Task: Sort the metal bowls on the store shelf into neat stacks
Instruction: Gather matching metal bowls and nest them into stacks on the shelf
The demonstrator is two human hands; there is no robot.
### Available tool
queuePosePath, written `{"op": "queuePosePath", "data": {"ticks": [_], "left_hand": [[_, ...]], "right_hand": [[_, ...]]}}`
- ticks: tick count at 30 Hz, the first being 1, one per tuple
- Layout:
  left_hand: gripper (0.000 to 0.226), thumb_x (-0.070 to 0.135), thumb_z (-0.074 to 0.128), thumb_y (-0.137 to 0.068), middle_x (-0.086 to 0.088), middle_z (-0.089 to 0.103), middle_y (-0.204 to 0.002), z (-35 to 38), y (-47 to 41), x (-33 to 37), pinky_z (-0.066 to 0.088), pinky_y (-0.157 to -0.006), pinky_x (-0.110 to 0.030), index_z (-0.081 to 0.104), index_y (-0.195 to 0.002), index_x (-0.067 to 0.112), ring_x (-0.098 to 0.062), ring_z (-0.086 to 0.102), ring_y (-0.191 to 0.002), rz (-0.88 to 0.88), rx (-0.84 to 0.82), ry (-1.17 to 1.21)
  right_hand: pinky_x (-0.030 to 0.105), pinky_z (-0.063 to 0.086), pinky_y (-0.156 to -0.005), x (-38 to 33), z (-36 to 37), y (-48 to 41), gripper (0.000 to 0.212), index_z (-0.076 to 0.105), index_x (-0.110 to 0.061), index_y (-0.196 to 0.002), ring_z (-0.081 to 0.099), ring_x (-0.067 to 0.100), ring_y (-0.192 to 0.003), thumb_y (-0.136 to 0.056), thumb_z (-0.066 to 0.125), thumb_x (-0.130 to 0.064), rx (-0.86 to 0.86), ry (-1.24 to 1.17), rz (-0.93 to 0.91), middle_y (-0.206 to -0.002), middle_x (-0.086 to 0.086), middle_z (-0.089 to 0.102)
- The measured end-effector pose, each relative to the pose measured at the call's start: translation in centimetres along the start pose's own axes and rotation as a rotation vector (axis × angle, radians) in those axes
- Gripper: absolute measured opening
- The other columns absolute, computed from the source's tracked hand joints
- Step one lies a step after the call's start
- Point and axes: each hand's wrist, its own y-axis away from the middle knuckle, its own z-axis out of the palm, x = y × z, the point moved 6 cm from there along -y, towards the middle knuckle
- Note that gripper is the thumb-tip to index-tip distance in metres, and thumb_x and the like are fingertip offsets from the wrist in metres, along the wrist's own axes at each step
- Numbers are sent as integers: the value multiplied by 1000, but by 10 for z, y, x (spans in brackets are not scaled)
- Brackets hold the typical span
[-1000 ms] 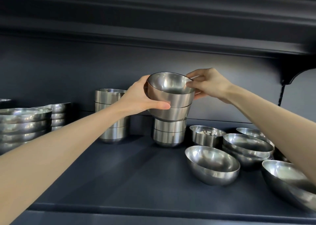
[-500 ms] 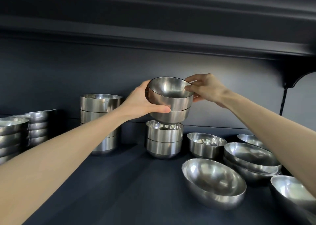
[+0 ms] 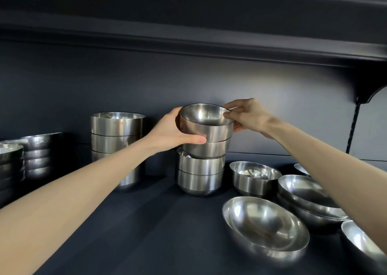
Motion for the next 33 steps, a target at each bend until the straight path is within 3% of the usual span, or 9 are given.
{"op": "queuePosePath", "data": {"ticks": [3,8,15,18,22,25,28,33], "left_hand": [[105,51,87,-40,19,58,-126,-1,-1,-6,43,-106,-32,44,-134,33,-1,54,-117,-28,-9,-24],[106,57,84,-41,16,61,-123,0,0,-23,43,-106,-33,46,-136,27,-2,56,-115,-96,-32,-18],[92,60,82,-47,18,60,-120,3,-2,-33,44,-104,-30,50,-127,28,-1,56,-113,-157,-43,-2],[81,52,84,-57,18,60,-120,6,-3,-36,43,-104,-29,49,-126,28,-1,56,-112,-163,-48,16],[105,64,79,-46,17,58,-127,7,-1,-39,41,-107,-30,44,-136,22,-2,54,-117,-178,-39,38],[113,69,78,-45,15,56,-131,8,3,-41,39,-108,-31,40,-140,20,-4,52,-120,-195,-44,48],[110,68,78,-46,16,55,-129,11,11,-46,39,-107,-28,39,-138,22,-5,51,-122,-227,-62,50],[114,66,79,-48,12,48,-139,19,23,-56,39,-109,-35,33,-144,24,-8,48,-125,-262,-73,76]], "right_hand": [[41,58,-80,5,6,-4,33,57,-4,-124,64,22,-72,-92,60,-10,-19,-7,26,-89,9,67],[27,60,-68,14,16,-8,30,60,0,-117,64,22,-69,-93,60,-19,-48,9,84,-88,13,61],[20,58,-62,22,22,-7,37,60,8,-111,62,19,-68,-95,55,-26,-68,-3,100,-93,15,56],[20,57,-66,24,24,-7,40,60,8,-113,61,20,-74,-96,53,-28,-89,-13,112,-95,15,56],[22,57,-78,25,26,-3,42,61,3,-113,63,20,-87,-96,53,-35,-150,-35,124,-103,13,61],[33,52,-95,26,27,4,40,62,-7,-106,63,20,-98,-93,54,-44,-241,-42,137,-106,9,65],[40,48,-100,29,27,10,55,55,-15,-125,59,23,-113,-87,55,-55,-312,-22,166,-122,7,61],[44,51,-96,38,31,18,99,31,-33,-144,62,30,-109,-58,67,-68,-341,-61,223,-134,3,51]]}}
